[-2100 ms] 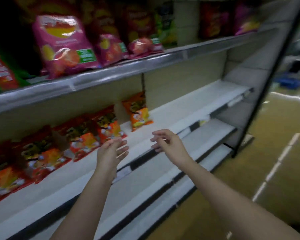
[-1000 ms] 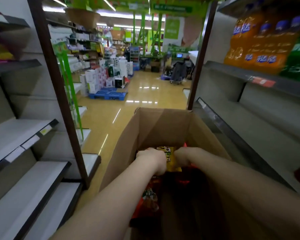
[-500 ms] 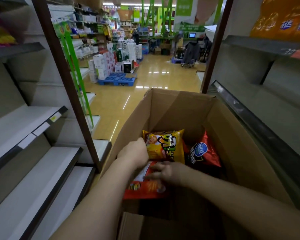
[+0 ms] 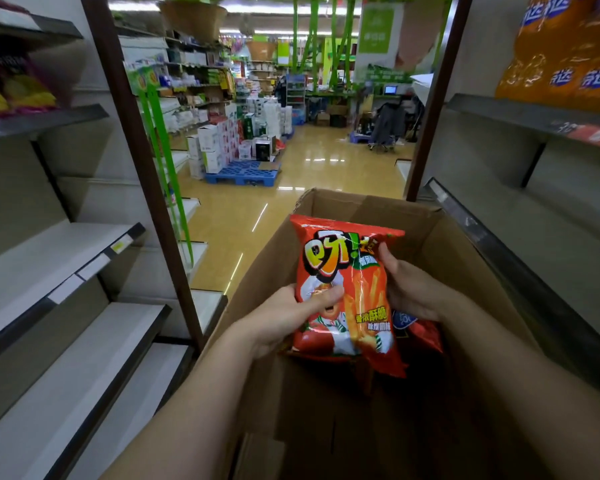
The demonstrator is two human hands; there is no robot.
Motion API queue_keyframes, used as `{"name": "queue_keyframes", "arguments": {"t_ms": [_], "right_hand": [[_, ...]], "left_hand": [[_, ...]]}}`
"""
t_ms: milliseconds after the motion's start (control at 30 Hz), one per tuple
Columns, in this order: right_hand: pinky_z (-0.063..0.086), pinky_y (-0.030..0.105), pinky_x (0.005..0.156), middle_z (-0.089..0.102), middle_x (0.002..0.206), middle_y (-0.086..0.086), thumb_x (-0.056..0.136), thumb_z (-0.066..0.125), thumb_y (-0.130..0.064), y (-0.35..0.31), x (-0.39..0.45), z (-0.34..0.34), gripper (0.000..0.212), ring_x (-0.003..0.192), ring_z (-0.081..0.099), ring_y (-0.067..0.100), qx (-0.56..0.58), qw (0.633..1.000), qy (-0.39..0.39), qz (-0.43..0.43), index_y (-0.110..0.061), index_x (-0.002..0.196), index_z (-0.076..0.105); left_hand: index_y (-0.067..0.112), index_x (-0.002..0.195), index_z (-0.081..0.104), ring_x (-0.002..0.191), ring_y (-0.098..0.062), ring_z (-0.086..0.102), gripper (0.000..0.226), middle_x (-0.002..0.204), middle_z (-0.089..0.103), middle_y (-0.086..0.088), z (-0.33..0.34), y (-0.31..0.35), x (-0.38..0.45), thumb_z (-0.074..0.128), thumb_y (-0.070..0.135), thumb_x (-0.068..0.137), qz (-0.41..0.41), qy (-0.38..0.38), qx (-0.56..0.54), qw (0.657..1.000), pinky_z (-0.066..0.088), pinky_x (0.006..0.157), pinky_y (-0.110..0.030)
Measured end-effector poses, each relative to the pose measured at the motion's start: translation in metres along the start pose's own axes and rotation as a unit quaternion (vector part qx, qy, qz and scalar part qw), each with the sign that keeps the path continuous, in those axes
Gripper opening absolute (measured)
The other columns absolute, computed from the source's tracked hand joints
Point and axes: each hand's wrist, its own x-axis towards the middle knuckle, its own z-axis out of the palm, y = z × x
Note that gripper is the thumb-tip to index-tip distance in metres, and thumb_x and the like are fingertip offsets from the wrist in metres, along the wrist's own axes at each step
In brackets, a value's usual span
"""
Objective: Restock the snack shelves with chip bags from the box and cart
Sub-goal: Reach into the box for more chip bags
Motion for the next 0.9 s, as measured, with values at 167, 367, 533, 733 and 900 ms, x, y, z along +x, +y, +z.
{"name": "queue_keyframes", "arguments": {"t_ms": [167, 367, 533, 733, 900], "right_hand": [[0.046, 0.042, 0.095, 0.056, 0.130, 0.014, 0.095, 0.041, -0.060, 0.007, 0.007, -0.004, 0.061, 0.121, 0.053, 0.031, -0.469, 0.832, 0.295, -0.012, -0.013, 0.132, 0.051], [0.045, 0.029, 0.075, 0.047, 0.137, 0.012, 0.080, 0.063, -0.066, 0.050, -0.004, -0.032, 0.085, 0.121, 0.052, 0.027, -0.567, 0.730, 0.255, 0.286, -0.008, 0.140, 0.045], [0.046, 0.030, 0.082, 0.041, 0.140, 0.021, 0.080, 0.075, -0.045, 0.064, -0.007, -0.031, 0.091, 0.122, 0.051, 0.030, -0.497, 0.766, 0.307, 0.267, 0.000, 0.142, 0.025], [0.051, 0.034, 0.091, 0.041, 0.146, 0.018, 0.082, 0.076, -0.029, 0.024, -0.018, -0.016, 0.100, 0.126, 0.051, 0.031, -0.524, 0.797, 0.234, 0.189, -0.002, 0.151, 0.009], [0.055, 0.039, 0.088, 0.055, 0.126, 0.010, 0.073, 0.082, -0.030, -0.065, -0.045, 0.000, 0.069, 0.106, 0.060, 0.025, -0.544, 0.810, 0.210, 0.062, -0.011, 0.130, 0.049]], "left_hand": [[0.025, 0.102, 0.064, 0.079, -0.010, 0.073, 0.027, 0.090, 0.075, 0.006, -0.011, -0.011, 0.003, 0.075, 0.034, 0.079, 0.071, 0.143, -0.017, 0.987, 0.058, 0.069, -0.023], [0.022, 0.116, 0.059, 0.088, -0.013, 0.072, 0.048, 0.105, 0.072, 0.003, -0.013, -0.026, 0.002, 0.080, 0.034, 0.074, 0.065, 0.159, 0.012, 0.985, 0.059, 0.076, -0.027], [0.019, 0.123, 0.054, 0.095, -0.016, 0.070, 0.062, 0.113, 0.069, 0.000, -0.007, -0.025, 0.005, 0.080, 0.042, 0.071, 0.059, 0.190, 0.033, 0.979, 0.057, 0.086, -0.036], [0.014, 0.134, 0.041, 0.107, -0.021, 0.065, 0.088, 0.124, 0.061, 0.000, -0.004, -0.021, -0.007, 0.078, 0.058, 0.066, 0.027, 0.241, 0.085, 0.967, 0.054, 0.091, -0.038], [0.022, 0.110, 0.061, 0.086, -0.012, 0.071, 0.060, 0.101, 0.072, 0.002, -0.002, 0.005, -0.031, 0.079, 0.057, 0.065, 0.085, 0.215, -0.019, 0.973, 0.058, 0.076, -0.029]]}}
